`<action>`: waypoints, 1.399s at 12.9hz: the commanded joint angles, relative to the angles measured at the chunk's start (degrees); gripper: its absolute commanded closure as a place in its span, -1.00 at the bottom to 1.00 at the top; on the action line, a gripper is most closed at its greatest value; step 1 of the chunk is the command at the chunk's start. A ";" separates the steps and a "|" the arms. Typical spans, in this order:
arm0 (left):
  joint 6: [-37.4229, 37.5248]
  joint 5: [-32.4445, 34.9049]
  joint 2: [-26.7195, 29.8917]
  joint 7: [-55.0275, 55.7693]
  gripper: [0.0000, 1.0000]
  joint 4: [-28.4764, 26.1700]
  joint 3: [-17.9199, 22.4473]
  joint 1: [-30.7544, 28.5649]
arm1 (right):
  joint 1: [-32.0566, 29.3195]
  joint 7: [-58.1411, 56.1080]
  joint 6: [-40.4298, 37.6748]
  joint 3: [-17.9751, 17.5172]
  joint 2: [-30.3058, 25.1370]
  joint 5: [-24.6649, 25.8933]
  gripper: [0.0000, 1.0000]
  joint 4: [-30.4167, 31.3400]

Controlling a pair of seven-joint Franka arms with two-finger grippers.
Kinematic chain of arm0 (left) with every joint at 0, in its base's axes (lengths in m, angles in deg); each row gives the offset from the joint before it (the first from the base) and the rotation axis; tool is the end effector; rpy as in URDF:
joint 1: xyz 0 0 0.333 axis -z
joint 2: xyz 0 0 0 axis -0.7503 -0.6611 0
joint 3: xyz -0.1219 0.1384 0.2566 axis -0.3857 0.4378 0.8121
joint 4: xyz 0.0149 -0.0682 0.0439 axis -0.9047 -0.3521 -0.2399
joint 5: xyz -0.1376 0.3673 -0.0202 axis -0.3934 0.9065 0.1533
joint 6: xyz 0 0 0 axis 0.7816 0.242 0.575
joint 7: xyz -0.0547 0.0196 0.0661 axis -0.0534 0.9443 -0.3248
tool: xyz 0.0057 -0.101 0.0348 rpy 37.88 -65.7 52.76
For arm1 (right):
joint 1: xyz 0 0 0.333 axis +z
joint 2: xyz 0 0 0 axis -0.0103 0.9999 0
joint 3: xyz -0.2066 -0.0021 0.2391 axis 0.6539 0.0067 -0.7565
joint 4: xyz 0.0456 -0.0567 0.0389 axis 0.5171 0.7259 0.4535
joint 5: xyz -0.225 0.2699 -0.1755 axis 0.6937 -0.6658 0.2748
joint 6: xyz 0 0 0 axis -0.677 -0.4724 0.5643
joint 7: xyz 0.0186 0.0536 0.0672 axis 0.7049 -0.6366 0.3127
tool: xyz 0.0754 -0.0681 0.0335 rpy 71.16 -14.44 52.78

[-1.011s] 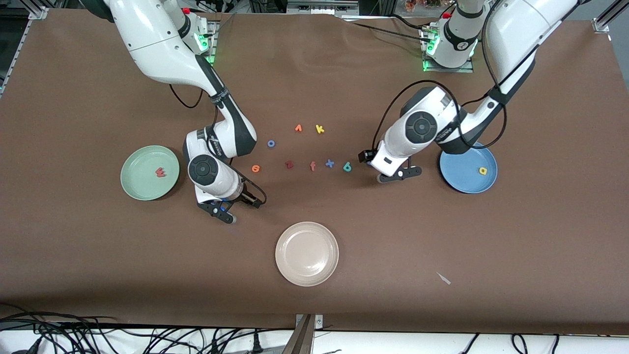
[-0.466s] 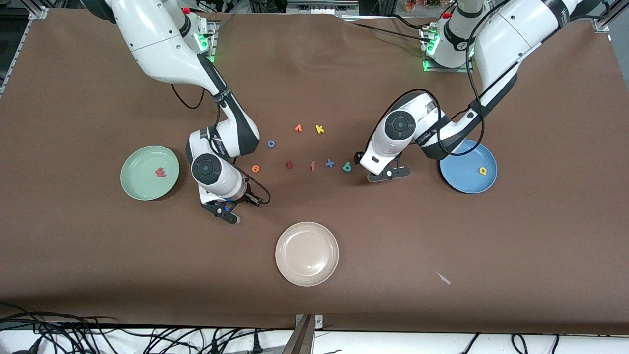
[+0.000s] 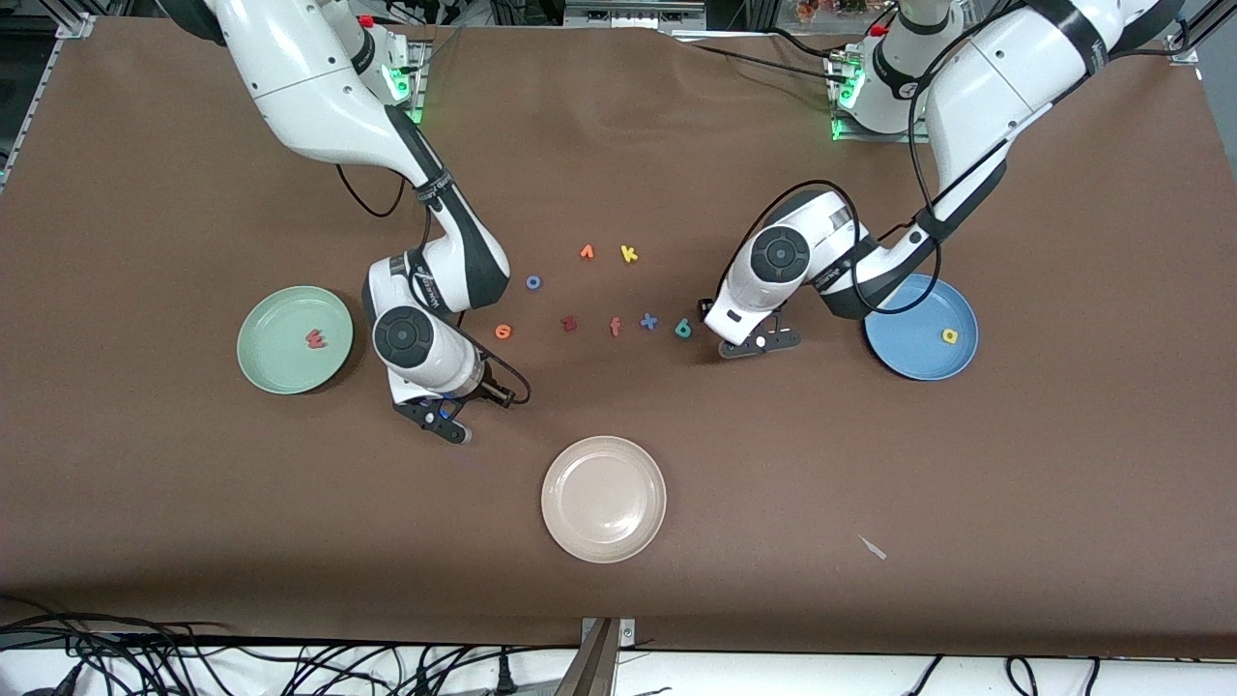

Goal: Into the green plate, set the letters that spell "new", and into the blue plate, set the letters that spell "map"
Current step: 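Grasp the green n with the right gripper while the left gripper grasps the blue letter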

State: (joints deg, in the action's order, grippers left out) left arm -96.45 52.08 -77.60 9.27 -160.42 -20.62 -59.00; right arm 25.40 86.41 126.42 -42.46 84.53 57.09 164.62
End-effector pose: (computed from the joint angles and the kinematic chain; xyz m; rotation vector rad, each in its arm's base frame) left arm 0.4965 -0.3211 0.1779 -3.1035 -0.2874 0.2926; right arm 0.6342 0.2961 0.1960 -3.0187 0.7450 0.1346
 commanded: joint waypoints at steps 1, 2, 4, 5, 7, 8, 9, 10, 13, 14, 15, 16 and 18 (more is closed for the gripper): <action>-0.49 1.97 -0.37 1.78 -0.58 0.58 1.65 2.29 | -1.99 -6.82 -8.97 -0.03 -2.01 -0.83 1.00 -2.89; -0.49 1.97 -0.63 1.78 -0.56 0.84 1.92 2.38 | -2.17 -11.21 -11.70 1.45 -3.77 -0.83 1.00 -1.14; -0.49 2.05 -0.90 1.78 -0.40 1.36 2.01 2.30 | -2.17 -18.25 -11.74 3.30 -9.81 -0.57 1.00 5.95; -0.49 2.05 -1.25 1.78 -0.33 1.54 2.09 2.30 | -2.17 -20.63 -9.12 4.18 -12.63 -0.05 1.00 10.26; -0.49 1.97 -1.25 1.78 -0.18 1.63 2.36 2.30 | -2.08 -26.52 -5.15 5.85 -17.38 0.05 1.00 18.00; -0.49 1.97 -1.25 1.78 -0.10 1.63 2.36 2.30 | -2.08 -29.07 -3.31 6.47 -19.93 0.05 1.00 21.95; -0.49 1.97 -1.34 1.78 0.00 1.63 2.36 2.30 | -2.08 -31.88 -1.37 7.43 -22.04 0.05 1.00 25.82; -0.49 1.97 -1.25 1.78 0.09 1.72 2.36 2.30 | -2.08 -34.52 1.52 8.22 -23.81 0.05 1.00 30.21; -0.49 1.97 -1.25 1.87 0.29 1.63 2.36 2.30 | -2.08 -44.53 5.15 13.22 -26.89 0.05 1.00 36.66; -0.41 1.88 -1.25 1.87 0.32 1.63 2.36 2.30 | -2.17 -48.31 5.32 15.50 -27.33 0.05 1.00 37.89; -0.40 1.88 -1.34 1.95 0.35 1.63 2.36 2.30 | -2.17 -51.74 5.41 17.53 -27.34 -0.04 1.00 38.77; -0.40 1.62 -1.25 1.96 0.43 1.63 2.36 2.30 | -2.17 -55.69 4.98 20.07 -27.43 -0.21 1.00 38.87; -0.32 1.27 -1.25 1.96 0.61 1.63 2.36 2.30 | -2.26 -60.72 4.97 22.98 -26.73 -0.30 1.00 38.87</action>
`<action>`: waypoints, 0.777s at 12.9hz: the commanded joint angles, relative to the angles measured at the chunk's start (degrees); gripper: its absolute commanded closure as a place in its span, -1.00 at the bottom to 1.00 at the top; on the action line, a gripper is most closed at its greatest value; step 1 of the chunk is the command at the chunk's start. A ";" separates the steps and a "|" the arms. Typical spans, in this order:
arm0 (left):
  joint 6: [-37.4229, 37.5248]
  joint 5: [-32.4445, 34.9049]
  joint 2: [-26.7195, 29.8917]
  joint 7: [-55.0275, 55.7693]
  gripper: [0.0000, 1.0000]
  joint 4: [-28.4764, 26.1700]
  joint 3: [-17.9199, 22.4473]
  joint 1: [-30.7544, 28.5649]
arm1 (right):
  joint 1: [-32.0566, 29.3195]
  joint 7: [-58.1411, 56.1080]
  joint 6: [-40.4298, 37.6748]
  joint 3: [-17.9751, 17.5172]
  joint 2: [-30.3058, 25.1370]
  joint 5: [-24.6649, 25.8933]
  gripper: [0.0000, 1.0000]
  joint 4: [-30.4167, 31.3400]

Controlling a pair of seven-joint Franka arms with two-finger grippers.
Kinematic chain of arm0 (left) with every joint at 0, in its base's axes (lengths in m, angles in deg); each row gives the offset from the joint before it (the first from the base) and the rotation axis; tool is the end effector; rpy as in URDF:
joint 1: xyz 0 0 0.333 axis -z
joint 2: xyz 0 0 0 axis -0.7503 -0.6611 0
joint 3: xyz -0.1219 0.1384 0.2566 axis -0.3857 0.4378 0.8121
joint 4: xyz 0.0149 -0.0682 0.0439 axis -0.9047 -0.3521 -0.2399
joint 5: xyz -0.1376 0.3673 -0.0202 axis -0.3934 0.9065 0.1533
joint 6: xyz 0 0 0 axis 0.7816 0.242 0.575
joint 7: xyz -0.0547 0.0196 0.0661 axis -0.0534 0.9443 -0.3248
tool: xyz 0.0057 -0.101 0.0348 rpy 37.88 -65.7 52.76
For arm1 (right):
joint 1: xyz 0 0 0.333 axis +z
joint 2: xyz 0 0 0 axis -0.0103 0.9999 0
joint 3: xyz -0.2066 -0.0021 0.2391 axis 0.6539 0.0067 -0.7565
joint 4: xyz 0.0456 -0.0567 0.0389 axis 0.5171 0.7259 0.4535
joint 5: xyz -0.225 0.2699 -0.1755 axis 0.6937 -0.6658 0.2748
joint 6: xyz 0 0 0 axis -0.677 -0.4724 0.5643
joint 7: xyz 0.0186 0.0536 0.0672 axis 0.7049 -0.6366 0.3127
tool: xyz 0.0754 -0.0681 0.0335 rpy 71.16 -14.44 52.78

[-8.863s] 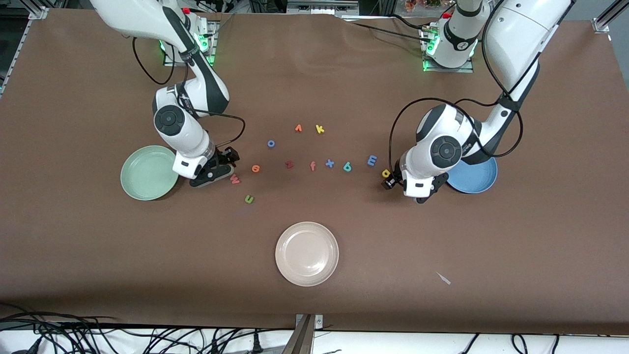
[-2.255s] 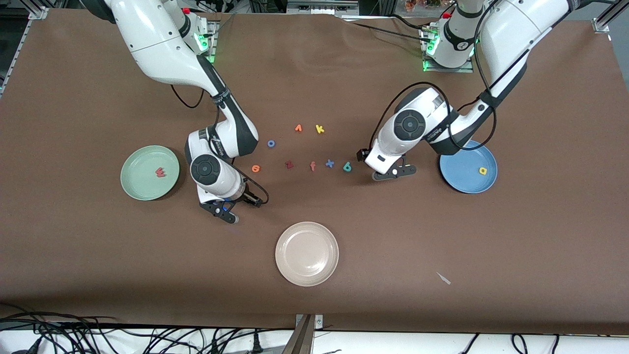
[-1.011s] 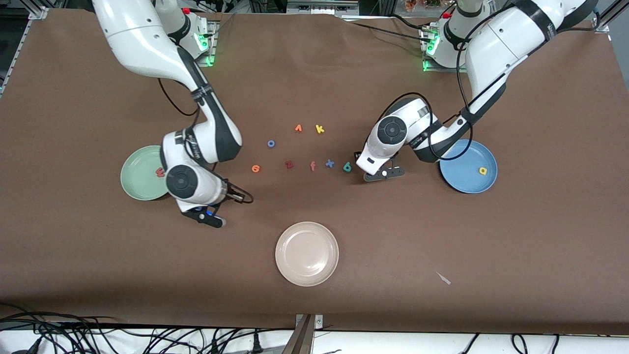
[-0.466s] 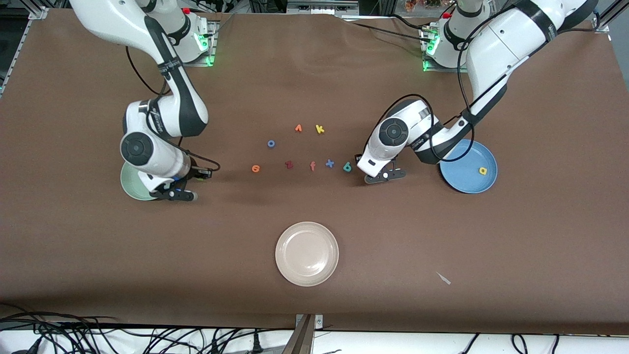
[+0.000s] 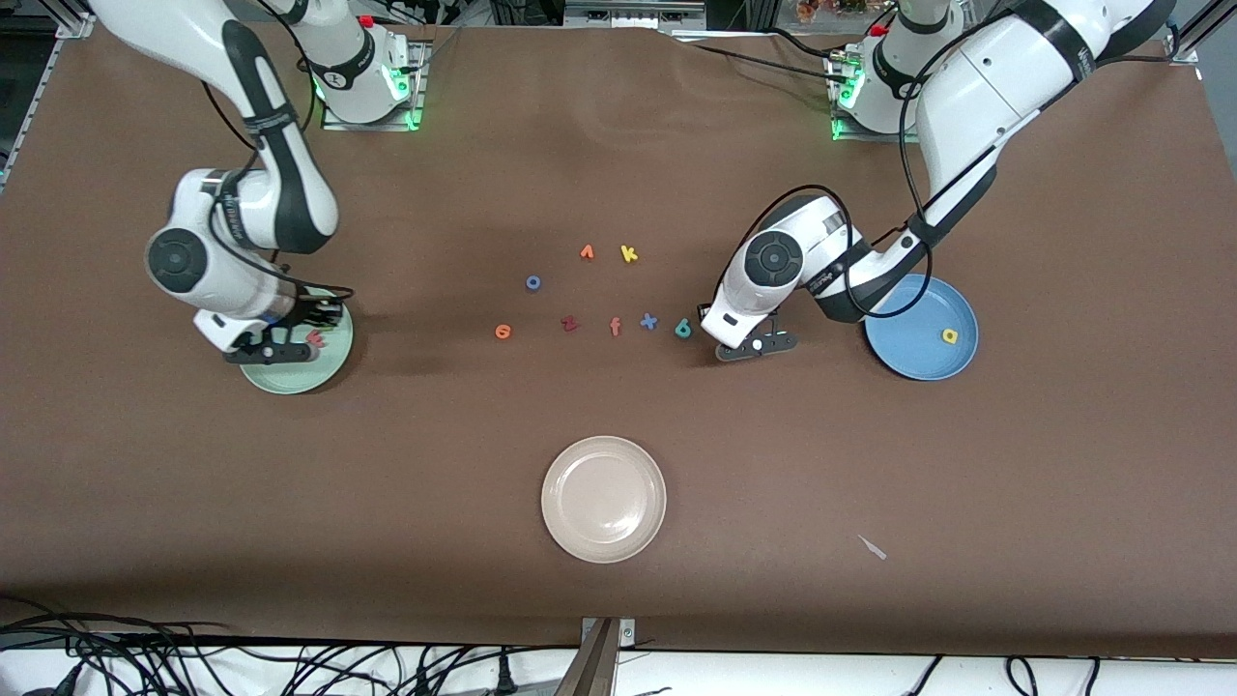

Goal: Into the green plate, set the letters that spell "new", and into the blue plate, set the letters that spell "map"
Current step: 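Drop the green n on the green plate while the left gripper drops blue on blue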

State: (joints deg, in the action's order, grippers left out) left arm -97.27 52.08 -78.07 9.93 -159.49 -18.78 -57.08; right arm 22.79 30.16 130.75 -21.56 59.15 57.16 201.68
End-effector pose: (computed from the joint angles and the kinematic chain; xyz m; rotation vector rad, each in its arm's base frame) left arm 0.4996 -0.3244 0.1718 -3.1007 -0.3054 0.2761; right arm 0.5400 0.0100 0.2367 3.0996 0.1227 -0.2402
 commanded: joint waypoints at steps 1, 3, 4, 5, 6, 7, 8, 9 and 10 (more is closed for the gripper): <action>0.85 1.26 -0.70 1.21 0.68 0.71 0.52 0.29 | 0.18 -4.58 0.64 2.27 -0.30 -0.72 0.68 1.54; 1.20 1.00 0.09 1.30 0.82 0.88 0.26 -0.67 | 0.09 -3.09 0.46 2.27 0.77 -1.25 -0.99 0.75; 1.81 0.74 1.05 1.21 0.82 1.32 0.08 -1.29 | 0.18 -1.95 -0.93 2.18 0.77 -1.25 -1.00 -0.65; 4.43 -0.05 1.76 0.95 0.82 2.28 -0.53 -1.99 | 0.53 0.76 -4.69 1.92 0.77 -1.25 -1.00 -3.36; 7.93 -1.71 1.77 0.34 0.82 4.81 -1.14 -2.52 | 0.62 3.48 -8.90 1.31 0.94 -1.34 -1.00 -6.17; 11.28 -3.38 1.77 -0.80 0.82 7.36 -1.85 -3.40 | 0.79 6.03 -10.77 0.26 1.03 -1.60 -1.00 -7.85; 14.09 -4.79 1.77 -2.72 0.82 9.21 -2.64 -4.36 | 0.79 8.67 -10.87 -1.40 1.12 -3.17 -1.00 -8.39; 17.17 -5.76 2.20 -4.48 0.82 10.88 -3.52 -6.29 | 0.88 10.61 -10.27 -2.72 1.56 -4.84 -1.00 -8.48; 20.59 -5.86 2.99 -7.37 0.82 11.42 -4.83 -9.00 | 0.88 12.80 -9.74 -3.96 1.91 -6.86 -1.00 -9.09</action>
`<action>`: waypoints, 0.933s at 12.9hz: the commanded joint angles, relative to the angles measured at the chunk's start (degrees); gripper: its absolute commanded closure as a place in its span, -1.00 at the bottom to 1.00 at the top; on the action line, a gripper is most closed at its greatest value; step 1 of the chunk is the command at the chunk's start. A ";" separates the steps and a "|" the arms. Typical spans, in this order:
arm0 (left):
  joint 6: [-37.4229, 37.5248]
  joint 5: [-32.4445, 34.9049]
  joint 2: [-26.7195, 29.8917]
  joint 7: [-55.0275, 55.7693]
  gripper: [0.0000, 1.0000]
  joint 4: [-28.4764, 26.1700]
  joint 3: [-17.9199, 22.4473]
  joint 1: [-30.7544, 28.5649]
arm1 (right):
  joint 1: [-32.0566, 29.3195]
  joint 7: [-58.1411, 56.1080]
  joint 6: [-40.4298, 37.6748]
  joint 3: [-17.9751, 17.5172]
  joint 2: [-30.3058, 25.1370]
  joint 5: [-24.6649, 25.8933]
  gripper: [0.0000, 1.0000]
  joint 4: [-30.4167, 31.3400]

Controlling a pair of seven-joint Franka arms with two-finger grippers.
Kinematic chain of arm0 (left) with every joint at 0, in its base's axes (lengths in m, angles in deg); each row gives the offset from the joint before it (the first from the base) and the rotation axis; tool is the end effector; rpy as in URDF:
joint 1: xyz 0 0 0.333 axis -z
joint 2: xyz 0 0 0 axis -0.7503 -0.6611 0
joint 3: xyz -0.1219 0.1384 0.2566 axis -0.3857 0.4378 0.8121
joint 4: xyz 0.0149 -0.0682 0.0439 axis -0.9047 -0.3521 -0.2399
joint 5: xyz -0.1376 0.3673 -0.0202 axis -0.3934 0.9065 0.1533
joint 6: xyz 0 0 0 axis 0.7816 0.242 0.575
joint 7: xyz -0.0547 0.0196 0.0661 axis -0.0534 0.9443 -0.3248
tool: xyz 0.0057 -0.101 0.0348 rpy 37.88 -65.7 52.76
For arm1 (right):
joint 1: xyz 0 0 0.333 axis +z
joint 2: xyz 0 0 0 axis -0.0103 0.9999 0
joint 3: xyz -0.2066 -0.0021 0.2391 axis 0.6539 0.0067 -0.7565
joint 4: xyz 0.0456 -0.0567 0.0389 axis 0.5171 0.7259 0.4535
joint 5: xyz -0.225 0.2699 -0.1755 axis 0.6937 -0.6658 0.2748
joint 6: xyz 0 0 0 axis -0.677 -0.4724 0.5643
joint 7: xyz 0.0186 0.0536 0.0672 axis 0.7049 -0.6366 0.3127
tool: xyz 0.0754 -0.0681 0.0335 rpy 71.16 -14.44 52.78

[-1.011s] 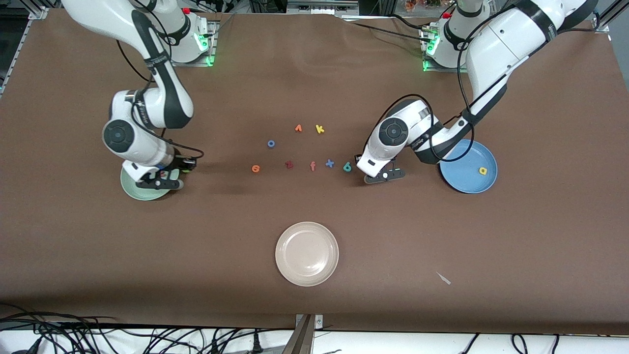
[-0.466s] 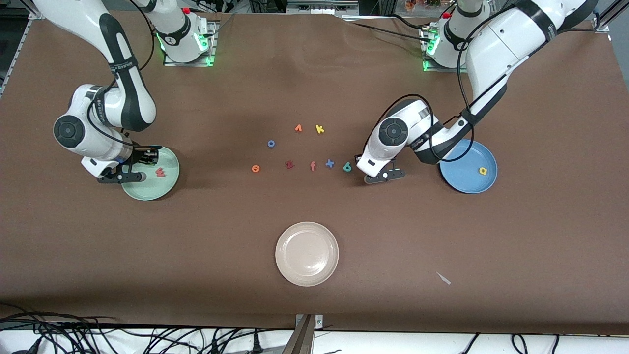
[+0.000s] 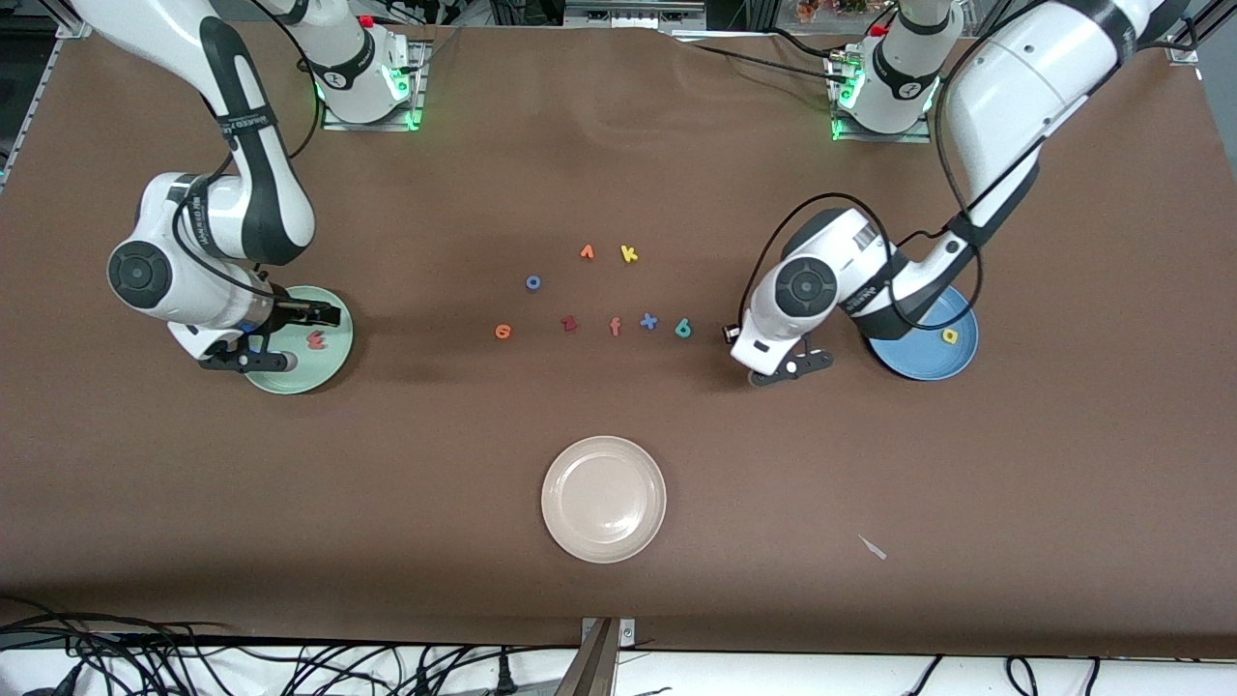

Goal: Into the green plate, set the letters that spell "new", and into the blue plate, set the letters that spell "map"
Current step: 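Drop the green n on the green plate while the left gripper drops blue on blue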

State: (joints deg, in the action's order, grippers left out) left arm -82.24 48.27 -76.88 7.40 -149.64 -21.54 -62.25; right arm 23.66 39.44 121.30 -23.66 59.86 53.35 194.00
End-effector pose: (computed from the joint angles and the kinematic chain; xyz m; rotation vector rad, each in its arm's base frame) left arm 0.5632 -0.2793 0.2327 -3.0185 -0.4597 0.3462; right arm 0.5649 0.0497 0.2674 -3.1039 0.0992 0.3095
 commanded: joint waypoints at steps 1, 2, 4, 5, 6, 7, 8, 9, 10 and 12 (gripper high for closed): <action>9.08 -2.05 2.86 -9.14 0.82 1.58 -4.52 -8.90 | 0.35 6.16 0.41 -3.18 1.81 -4.20 -1.00 -1.76; 12.25 -2.05 3.13 -13.18 0.82 1.49 -7.41 -14.26 | 1.23 9.84 2.16 -4.41 1.99 -4.38 -1.00 -1.76; 15.79 -1.53 3.13 -21.09 0.82 1.23 -9.55 -21.84 | 5.17 18.71 5.41 -5.21 3.13 -4.30 -1.00 -1.76; 15.88 -1.17 3.04 -24.70 0.82 0.62 -9.20 -24.05 | 7.54 22.41 7.26 -5.12 4.18 -4.30 -1.00 -1.94; 15.97 -0.65 2.78 -27.17 0.82 0.09 -8.59 -25.55 | 9.39 25.75 8.84 -5.12 5.23 -4.30 -1.00 -2.03; 16.06 0.84 2.52 -29.72 0.82 -0.87 -7.89 -27.48 | 11.06 28.66 10.77 -5.21 6.29 -4.21 -1.00 -2.11; 15.97 2.68 2.25 -32.36 0.81 -2.10 -7.71 -29.15 | 12.82 31.64 12.79 -5.21 7.69 -4.30 -1.00 -2.72; 15.45 4.70 1.56 -33.43 0.81 -3.16 -7.71 -30.82 | 14.23 34.46 13.60 -5.21 9.36 -4.30 -1.00 -4.03; 15.36 6.63 0.33 -33.79 0.81 -3.43 -7.62 -32.14 | 15.46 37.79 13.69 -5.21 10.77 -4.30 -1.00 -5.96; 14.05 8.23 -1.61 -33.79 0.68 -3.52 -6.22 -32.16 | 17.40 42.64 13.69 -5.21 13.40 -4.30 -1.00 -8.96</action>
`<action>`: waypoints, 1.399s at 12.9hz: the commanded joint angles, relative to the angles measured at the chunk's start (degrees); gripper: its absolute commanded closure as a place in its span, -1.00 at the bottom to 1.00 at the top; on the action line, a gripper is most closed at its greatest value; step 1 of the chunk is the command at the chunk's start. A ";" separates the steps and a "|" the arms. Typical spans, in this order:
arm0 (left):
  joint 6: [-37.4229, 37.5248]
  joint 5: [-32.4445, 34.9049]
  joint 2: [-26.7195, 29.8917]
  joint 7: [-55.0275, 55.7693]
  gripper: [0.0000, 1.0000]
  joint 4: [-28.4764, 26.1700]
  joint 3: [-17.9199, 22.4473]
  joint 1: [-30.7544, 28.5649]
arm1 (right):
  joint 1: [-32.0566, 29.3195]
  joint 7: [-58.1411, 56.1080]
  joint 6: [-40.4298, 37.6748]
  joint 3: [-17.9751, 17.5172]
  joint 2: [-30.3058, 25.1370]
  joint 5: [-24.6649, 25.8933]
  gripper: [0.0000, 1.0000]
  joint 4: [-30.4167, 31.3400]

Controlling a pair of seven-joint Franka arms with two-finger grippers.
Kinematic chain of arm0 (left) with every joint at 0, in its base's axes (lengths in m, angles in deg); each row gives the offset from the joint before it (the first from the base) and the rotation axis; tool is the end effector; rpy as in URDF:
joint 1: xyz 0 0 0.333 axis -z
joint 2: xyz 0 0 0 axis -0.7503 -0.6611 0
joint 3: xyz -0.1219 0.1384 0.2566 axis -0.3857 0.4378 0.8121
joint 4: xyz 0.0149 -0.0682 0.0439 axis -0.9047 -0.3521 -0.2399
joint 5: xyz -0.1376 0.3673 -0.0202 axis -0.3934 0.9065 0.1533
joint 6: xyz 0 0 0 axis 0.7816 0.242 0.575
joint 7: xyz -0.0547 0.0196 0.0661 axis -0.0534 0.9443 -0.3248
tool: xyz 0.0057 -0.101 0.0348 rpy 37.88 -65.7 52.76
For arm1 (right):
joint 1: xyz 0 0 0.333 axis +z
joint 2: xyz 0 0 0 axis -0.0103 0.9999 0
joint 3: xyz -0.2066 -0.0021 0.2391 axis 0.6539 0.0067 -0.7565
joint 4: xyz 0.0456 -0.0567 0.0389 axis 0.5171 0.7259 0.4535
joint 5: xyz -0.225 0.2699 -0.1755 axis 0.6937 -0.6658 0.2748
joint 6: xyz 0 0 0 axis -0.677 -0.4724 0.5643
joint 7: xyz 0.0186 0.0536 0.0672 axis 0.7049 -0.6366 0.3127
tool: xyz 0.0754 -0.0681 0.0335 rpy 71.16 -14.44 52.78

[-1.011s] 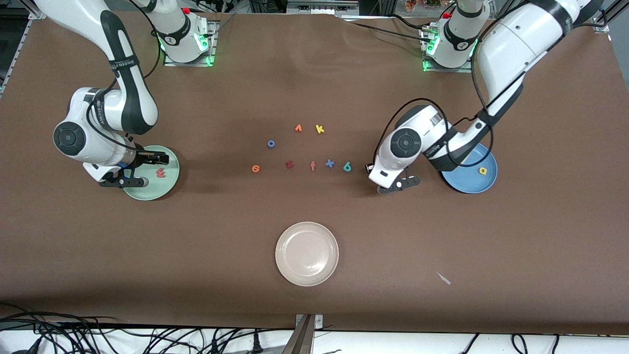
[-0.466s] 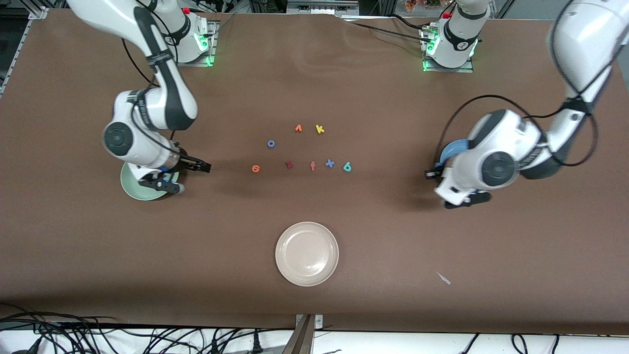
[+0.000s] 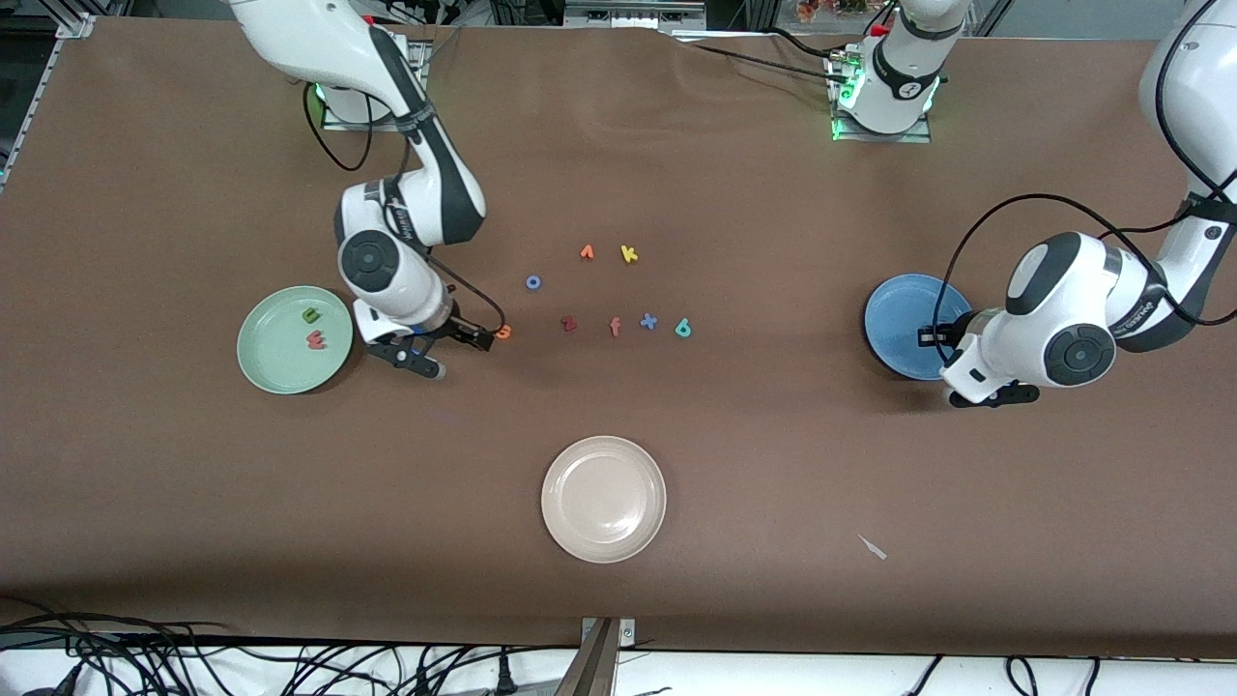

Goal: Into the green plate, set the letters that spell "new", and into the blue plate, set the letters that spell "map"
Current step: 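Grasp the orange e with the right gripper while the left gripper grasps the teal letter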

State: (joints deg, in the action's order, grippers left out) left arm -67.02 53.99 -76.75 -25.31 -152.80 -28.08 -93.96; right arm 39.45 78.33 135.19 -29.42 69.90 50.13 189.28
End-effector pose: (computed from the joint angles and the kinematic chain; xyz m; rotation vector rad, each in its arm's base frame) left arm 0.5854 0.0039 0.2322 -2.9835 -0.1474 0.6615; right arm 0.5457 0.2669 0.2115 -3.0718 0.6395 0.0959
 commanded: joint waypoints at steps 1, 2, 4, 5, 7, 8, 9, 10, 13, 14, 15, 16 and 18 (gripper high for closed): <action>-2.05 2.61 -2.28 -1.08 0.51 -0.79 1.72 -0.10 | 2.58 4.90 -0.11 0.55 4.25 -1.08 -1.00 -4.86; -3.11 2.61 -2.37 -1.08 0.36 -0.88 2.34 -0.09 | 3.11 5.17 0.33 0.55 4.78 -1.16 -0.99 -4.96; -3.03 2.52 -2.20 -1.08 -0.83 -0.80 2.26 -0.01 | 4.08 5.18 0.51 0.55 4.78 -1.16 -0.91 -4.43; -2.77 2.43 -1.93 -0.99 -1.00 -0.54 2.09 -0.01 | 4.26 5.18 0.51 0.46 4.87 -1.16 -0.85 -4.34; -1.89 1.38 -0.71 -0.82 -1.00 0.43 0.78 -0.01 | 4.61 5.18 0.77 0.46 5.48 -1.16 -0.72 -4.43; -1.80 1.29 0.08 -0.03 -1.00 0.43 -1.49 -0.18 | 4.70 5.18 0.86 0.46 5.57 -1.25 -0.64 -4.43; -1.54 -0.45 0.27 1.89 -1.00 0.52 -4.04 -0.70 | 4.70 5.18 0.86 0.37 5.57 -1.25 -0.57 -4.43; -1.54 -2.47 0.44 6.08 -1.00 0.78 -5.37 -0.62 | 4.70 5.09 0.86 -0.15 5.66 -1.25 -0.53 -4.43; -1.88 -3.72 0.18 19.44 -1.00 1.05 -10.81 1.22 | 4.70 5.18 0.86 -0.24 5.92 -1.25 -0.40 -4.43; -2.76 -5.20 0.09 23.84 -0.99 1.14 -11.09 3.66 | 4.70 5.18 0.86 -0.24 6.01 -1.25 -0.36 -4.43; -4.94 -5.65 0.00 28.75 -0.98 1.05 -11.10 6.38 | 4.70 5.09 0.86 -0.24 6.27 -1.25 -0.30 -4.43; -7.31 -5.66 -0.26 34.11 -0.98 0.87 -10.84 8.85 | 4.78 5.09 1.30 -0.59 6.28 -1.25 -0.24 -4.43; -12.76 -5.22 -1.22 44.14 -0.97 0.96 -8.22 15.60 | 4.70 5.09 1.48 -0.68 6.36 -1.25 -0.07 -4.43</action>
State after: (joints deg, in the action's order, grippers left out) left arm -75.93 49.44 -77.87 11.20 -151.88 -38.89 -83.42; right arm 43.92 83.24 135.97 -29.96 75.38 50.09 185.69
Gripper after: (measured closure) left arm 0.013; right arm 0.410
